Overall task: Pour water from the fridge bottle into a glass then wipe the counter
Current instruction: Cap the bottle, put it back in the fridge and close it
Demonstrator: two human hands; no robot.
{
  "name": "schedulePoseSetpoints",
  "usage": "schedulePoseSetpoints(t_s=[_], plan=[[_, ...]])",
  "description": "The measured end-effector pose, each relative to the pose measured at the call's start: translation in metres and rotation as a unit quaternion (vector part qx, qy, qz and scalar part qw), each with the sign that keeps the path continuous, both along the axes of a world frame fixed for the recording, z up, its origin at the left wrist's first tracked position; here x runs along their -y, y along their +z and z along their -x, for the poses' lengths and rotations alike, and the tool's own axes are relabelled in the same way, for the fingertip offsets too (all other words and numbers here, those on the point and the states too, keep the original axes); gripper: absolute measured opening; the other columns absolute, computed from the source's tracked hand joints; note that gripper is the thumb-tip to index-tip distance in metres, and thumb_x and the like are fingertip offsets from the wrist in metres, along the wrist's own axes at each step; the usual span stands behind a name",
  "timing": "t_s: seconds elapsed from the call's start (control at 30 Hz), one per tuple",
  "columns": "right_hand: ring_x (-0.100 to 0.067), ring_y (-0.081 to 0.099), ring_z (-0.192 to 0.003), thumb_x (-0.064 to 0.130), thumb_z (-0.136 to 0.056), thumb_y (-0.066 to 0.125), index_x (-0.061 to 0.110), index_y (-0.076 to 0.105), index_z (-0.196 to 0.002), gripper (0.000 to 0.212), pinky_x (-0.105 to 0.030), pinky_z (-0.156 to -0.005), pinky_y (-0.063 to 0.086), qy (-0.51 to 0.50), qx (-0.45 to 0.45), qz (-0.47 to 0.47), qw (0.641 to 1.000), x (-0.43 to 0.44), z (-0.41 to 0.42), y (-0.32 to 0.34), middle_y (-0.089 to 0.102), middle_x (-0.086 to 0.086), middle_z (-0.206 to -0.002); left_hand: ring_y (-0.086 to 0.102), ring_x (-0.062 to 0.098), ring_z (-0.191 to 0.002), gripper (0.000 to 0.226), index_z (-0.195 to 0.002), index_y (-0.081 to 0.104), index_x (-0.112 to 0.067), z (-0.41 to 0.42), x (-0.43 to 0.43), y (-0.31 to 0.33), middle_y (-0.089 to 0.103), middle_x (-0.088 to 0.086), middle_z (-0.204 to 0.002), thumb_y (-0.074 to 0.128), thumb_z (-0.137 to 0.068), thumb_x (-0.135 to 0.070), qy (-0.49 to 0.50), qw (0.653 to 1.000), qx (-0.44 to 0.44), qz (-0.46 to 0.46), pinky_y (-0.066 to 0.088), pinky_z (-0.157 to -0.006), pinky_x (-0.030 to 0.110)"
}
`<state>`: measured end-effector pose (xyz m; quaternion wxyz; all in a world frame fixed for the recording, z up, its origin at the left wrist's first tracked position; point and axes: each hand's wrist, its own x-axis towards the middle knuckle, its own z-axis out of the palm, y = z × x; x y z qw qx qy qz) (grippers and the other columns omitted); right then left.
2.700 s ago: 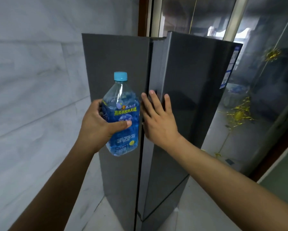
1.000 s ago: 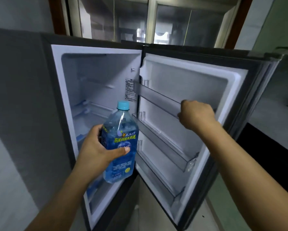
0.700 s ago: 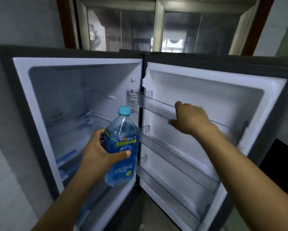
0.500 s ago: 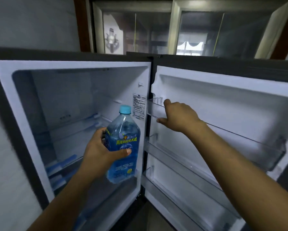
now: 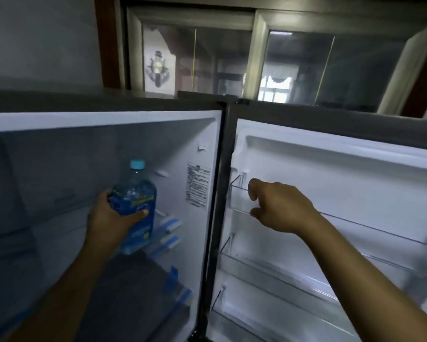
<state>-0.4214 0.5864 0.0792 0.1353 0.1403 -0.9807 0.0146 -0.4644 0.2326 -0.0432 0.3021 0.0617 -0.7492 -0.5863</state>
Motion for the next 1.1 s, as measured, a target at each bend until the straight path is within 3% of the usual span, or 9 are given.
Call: schedulePoseSetpoints(t_s=[0.23,0.5,0.63,0.67,0.77,0.83,0.9,1.0,1.1], plan=[[-0.012,0.056,-0.072,0.037,-0.079,0.072,0.029,0.048,-0.075,0.025,-0.030,-0.061,0.046,-0.032,0.016,0.024,0.999,-0.011,0.012,0.005,0.060,0.010,-0.076,0.065,0.030,-0.108,0.074,-0.124,0.056,-0.003,0.063,0.014,-0.024,0.066,0.017,-0.124,0.095,-0.061,-0.011,0.054,0.998,-0.033,-0.007,0.052,-0.092,0.041],[-0.011,0.057,-0.066,0.041,-0.075,0.072,0.027,0.051,-0.071,0.026,-0.032,-0.061,0.050,-0.048,0.016,0.027,0.998,-0.021,0.021,0.003,0.061,0.007,-0.068,0.062,0.031,-0.112,0.076,-0.129,0.052,0.004,0.103,0.017,-0.046,0.061,0.024,-0.128,0.092,-0.064,-0.002,0.086,0.994,-0.058,-0.022,0.047,-0.092,0.034],[-0.011,0.056,-0.065,0.044,-0.074,0.072,0.027,0.050,-0.070,0.029,-0.033,-0.060,0.050,-0.052,0.015,0.035,0.998,-0.025,0.023,0.001,0.060,0.006,-0.066,0.063,0.033,-0.107,0.073,-0.125,0.051,0.006,0.123,0.018,-0.052,0.061,0.027,-0.124,0.092,-0.064,-0.001,0.098,0.993,-0.066,-0.005,0.046,-0.083,0.013],[-0.011,0.056,-0.064,0.044,-0.073,0.073,0.027,0.050,-0.070,0.029,-0.034,-0.060,0.050,-0.051,0.016,0.038,0.998,-0.026,0.024,0.000,0.060,0.006,-0.066,0.062,0.032,-0.107,0.074,-0.125,0.050,0.007,0.129,0.018,-0.054,0.061,0.028,-0.124,0.091,-0.064,-0.001,0.097,0.993,-0.066,0.002,0.046,-0.083,0.014],[-0.012,0.056,-0.064,0.045,-0.073,0.073,0.025,0.051,-0.070,0.030,-0.035,-0.060,0.051,-0.053,0.019,0.038,0.998,-0.028,0.024,0.000,0.060,0.005,-0.065,0.061,0.037,-0.113,0.077,-0.126,0.046,0.005,0.145,0.021,-0.058,0.058,0.027,-0.126,0.092,-0.066,-0.005,0.084,0.996,-0.032,-0.005,0.051,-0.095,0.039],[-0.012,0.055,-0.064,0.046,-0.073,0.073,0.024,0.050,-0.070,0.031,-0.033,-0.059,0.049,-0.054,0.016,0.032,0.998,-0.028,0.024,0.000,0.059,0.005,-0.064,0.061,0.034,-0.116,0.081,-0.130,0.045,-0.001,0.160,0.026,-0.063,0.059,0.022,-0.129,0.093,-0.066,-0.015,0.073,0.997,-0.024,0.009,0.051,-0.101,0.047],[-0.011,0.053,-0.062,0.046,-0.074,0.072,0.024,0.049,-0.069,0.032,-0.031,-0.056,0.044,-0.052,0.015,0.029,0.998,-0.028,0.024,0.001,0.057,0.006,-0.063,0.062,0.031,-0.117,0.084,-0.131,0.046,-0.004,0.172,0.031,-0.067,0.060,0.019,-0.130,0.093,-0.066,-0.024,0.058,0.998,-0.002,0.013,0.051,-0.102,0.049],[-0.010,0.051,-0.061,0.043,-0.075,0.072,0.024,0.047,-0.066,0.033,-0.028,-0.053,0.039,-0.048,0.017,0.029,0.998,-0.029,0.023,0.002,0.055,0.006,-0.062,0.063,0.030,-0.117,0.080,-0.130,0.045,0.005,0.169,0.026,-0.062,0.060,0.026,-0.129,0.093,-0.068,-0.015,0.045,0.998,0.006,0.032,0.050,-0.101,0.042],[-0.010,0.052,-0.062,0.043,-0.075,0.072,0.023,0.049,-0.068,0.031,-0.026,-0.052,0.038,-0.048,0.020,0.030,0.998,-0.030,0.021,0.004,0.056,0.006,-0.064,0.069,0.026,-0.101,0.055,-0.111,0.060,0.009,0.146,0.014,-0.053,0.064,0.029,-0.112,0.088,-0.073,-0.018,0.088,0.994,-0.051,0.042,0.052,-0.089,0.036]])
